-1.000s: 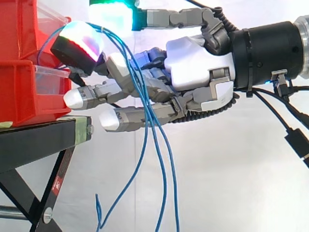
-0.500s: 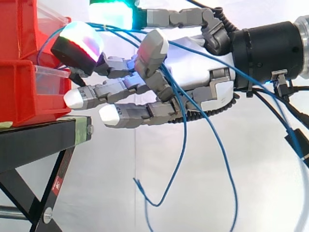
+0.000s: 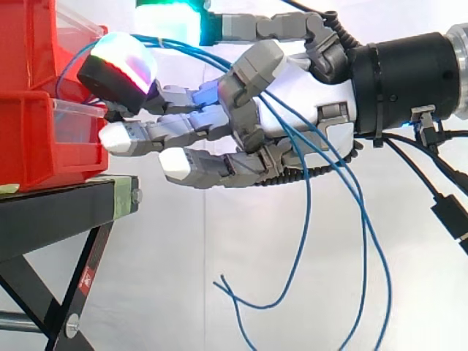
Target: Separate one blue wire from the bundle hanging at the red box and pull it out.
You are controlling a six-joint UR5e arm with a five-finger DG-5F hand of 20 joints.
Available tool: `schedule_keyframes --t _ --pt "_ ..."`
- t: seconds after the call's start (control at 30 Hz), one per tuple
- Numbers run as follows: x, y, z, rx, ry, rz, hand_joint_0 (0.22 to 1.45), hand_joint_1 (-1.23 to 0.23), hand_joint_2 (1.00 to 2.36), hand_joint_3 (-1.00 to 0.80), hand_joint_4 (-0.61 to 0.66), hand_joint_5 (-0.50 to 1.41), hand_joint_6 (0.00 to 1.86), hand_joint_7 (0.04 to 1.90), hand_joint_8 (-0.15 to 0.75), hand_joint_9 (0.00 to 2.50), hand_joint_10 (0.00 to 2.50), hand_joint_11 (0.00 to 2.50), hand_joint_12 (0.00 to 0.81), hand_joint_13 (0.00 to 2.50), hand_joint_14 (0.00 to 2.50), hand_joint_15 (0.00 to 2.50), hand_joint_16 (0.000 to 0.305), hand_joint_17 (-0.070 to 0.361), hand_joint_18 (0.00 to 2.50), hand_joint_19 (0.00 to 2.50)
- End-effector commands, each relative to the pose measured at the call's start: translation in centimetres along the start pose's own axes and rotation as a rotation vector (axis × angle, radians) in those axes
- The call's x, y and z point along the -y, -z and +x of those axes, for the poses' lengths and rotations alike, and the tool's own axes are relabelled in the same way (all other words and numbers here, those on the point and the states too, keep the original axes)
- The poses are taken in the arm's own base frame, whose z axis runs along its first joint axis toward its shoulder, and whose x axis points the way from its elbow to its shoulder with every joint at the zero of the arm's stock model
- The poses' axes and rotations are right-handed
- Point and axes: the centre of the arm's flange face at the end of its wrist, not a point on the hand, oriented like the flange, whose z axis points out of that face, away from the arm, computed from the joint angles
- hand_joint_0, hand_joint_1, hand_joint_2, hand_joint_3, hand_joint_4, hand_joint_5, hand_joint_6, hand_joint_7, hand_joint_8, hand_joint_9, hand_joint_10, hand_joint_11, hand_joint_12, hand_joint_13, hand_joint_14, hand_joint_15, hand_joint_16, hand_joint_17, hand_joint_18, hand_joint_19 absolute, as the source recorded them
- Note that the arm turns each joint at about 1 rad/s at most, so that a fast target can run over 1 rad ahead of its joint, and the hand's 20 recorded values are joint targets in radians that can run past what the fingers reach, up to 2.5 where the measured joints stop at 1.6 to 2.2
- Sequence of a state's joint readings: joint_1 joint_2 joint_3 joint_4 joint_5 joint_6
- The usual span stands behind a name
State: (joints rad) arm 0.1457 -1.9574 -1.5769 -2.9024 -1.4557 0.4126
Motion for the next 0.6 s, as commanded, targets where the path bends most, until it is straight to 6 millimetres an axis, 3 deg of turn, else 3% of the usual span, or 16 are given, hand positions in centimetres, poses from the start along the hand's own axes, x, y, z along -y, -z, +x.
schedule_keyframes --t 0.0,0.57 --pt "0.0 0.0 0.0 0.0 0.0 0.0 0.62 -0.63 1.01 -0.07 0.2 -0.18 0.89 0.79 0.401 0.65 0.01 0.4 0.458 1.7 0.0 1.36 0.066 0.148 0.83 0.35" --pt "-0.06 0.02 -0.16 0.001 0.133 -0.001 0.62 -0.63 1.01 -0.08 0.2 -0.18 0.89 0.79 0.398 0.9 0.01 0.85 0.449 1.63 0.0 1.37 0.067 0.151 0.81 0.37"
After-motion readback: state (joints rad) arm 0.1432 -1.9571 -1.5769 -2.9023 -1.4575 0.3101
